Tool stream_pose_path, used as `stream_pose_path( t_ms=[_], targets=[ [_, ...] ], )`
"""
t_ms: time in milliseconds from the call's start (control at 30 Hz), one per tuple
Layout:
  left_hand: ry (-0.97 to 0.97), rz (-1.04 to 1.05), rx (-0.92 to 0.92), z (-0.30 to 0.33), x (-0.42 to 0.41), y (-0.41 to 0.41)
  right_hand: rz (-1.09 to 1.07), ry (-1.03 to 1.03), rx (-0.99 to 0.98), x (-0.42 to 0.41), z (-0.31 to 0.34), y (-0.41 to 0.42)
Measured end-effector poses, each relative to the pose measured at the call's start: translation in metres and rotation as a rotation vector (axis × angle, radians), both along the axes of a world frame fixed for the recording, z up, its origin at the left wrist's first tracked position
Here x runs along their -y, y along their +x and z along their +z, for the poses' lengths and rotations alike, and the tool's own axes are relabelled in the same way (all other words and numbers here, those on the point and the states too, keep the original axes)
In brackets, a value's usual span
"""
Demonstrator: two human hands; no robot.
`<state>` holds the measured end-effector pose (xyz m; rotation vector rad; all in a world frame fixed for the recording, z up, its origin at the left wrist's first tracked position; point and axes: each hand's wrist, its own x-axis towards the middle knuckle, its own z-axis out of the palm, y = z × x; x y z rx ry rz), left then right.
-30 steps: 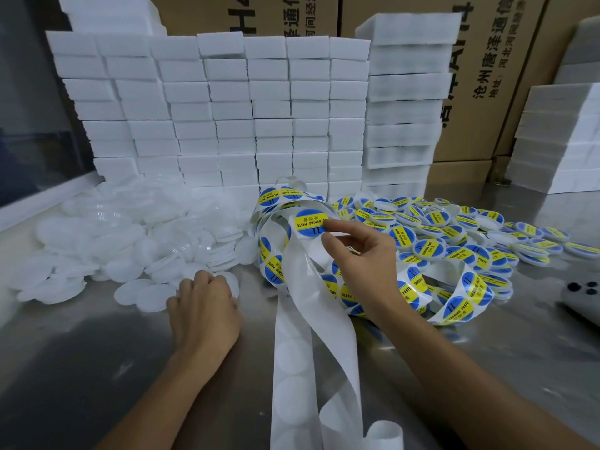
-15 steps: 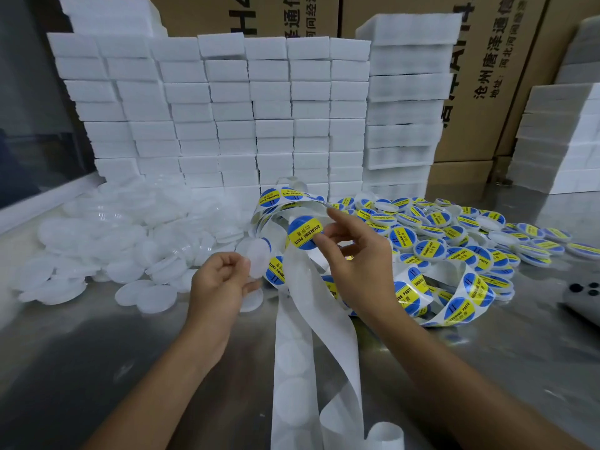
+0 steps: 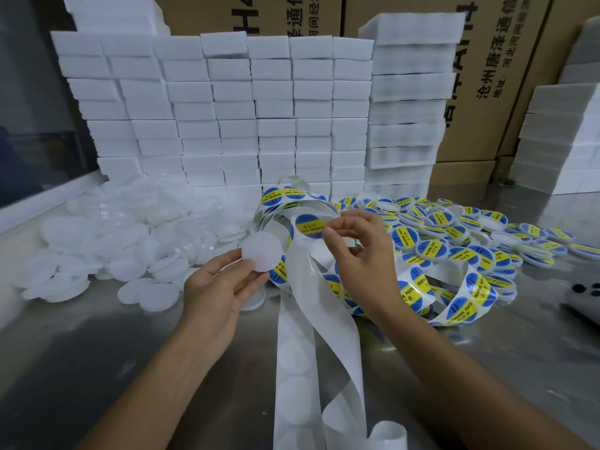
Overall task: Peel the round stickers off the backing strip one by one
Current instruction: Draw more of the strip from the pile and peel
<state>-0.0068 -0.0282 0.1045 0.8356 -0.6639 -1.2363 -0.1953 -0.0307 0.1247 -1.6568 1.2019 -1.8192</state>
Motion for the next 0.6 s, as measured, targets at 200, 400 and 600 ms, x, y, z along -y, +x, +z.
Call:
stream_pose_path(
  t_ms=[200,400,600],
  targets=[
    [-0.039,-0.043,-0.014,0.003,-0.005,-0.004,0.27,0.119,0.225,-0.006,0.007,0.001],
    [-0.067,-0.11,0.027,0.006,-0.01,-0.008,0.285,0.145,0.145,-0.009,0.005,0.008],
    [-0.076,-0.125,0.053,0.009,-0.013,-0.012,0.283,0.164,0.104,-0.009,0.003,0.009]
  ],
)
